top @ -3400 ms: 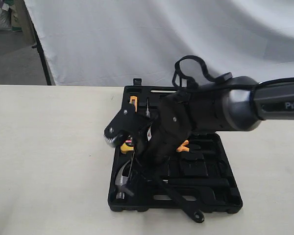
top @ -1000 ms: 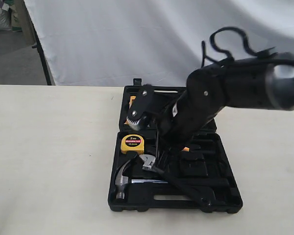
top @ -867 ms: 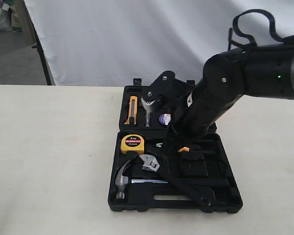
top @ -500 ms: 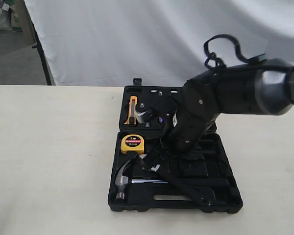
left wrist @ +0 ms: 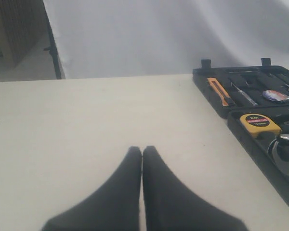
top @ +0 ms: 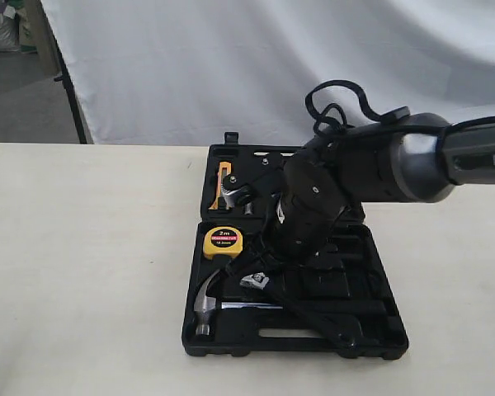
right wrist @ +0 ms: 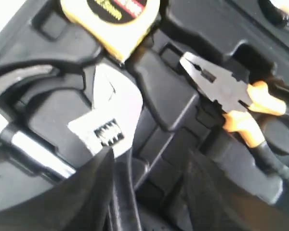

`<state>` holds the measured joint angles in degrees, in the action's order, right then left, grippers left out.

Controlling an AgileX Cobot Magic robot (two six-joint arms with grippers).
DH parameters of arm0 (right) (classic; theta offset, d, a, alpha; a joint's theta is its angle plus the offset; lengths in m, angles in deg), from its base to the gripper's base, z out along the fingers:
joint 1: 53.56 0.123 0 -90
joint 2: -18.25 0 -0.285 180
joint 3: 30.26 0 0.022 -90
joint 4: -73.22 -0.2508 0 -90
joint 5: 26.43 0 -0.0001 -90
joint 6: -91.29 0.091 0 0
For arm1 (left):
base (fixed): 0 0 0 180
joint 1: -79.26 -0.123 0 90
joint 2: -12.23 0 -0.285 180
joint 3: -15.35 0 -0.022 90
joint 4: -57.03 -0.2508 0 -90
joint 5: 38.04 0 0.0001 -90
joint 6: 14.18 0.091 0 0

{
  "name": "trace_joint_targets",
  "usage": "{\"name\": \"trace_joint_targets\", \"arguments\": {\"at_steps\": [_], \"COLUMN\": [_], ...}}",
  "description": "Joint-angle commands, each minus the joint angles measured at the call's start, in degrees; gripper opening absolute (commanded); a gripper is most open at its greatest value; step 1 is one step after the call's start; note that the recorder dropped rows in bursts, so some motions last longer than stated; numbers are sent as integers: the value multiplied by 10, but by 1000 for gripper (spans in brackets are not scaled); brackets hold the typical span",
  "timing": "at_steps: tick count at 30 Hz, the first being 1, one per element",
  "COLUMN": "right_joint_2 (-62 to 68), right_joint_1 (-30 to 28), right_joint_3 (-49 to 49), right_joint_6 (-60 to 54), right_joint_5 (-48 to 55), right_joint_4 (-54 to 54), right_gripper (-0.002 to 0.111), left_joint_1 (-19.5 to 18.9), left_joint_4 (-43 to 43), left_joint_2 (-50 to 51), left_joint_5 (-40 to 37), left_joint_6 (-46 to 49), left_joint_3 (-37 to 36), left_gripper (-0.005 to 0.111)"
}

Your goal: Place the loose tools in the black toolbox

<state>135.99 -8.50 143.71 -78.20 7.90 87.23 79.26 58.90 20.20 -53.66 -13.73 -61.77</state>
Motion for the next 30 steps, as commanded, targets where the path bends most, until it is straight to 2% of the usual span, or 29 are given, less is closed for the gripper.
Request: {"name": "trace_joint_targets", "arguments": {"at_steps": [1,2,5,11,27,28,30], "right_joint_2": [36,44,65,68,68,68,68], "right_joint_1": [-10,-13,-16,-16,-15,-15,-15], "right_joint_3": [3,3,3,3,5,5,6], "right_joint_6": [2,1,-79,-120,-114,-113,-112], "right_joint_5": [-11,-11,-6,-2,17,17,17], "right_joint_4": [-26,-29,-103,-157,-134,-134,-134], "right_gripper": [45,45,34,-1,0,1,12], "left_joint_1": [0,0,0,0,0,0,0], "left_joint_4": [-1,-1,-1,-1,-1,-1,-1], "left_joint_2": [-2,-2,-2,-2,-2,-2,-2], "left_joint_5": [1,1,1,1,1,1,1], "left_joint_6": [-4,-4,-4,-4,-4,-4,-4], "left_joint_3": [-1,-1,-1,-1,-1,-1,-1], "left_gripper": [1,1,1,1,1,1,1]}}
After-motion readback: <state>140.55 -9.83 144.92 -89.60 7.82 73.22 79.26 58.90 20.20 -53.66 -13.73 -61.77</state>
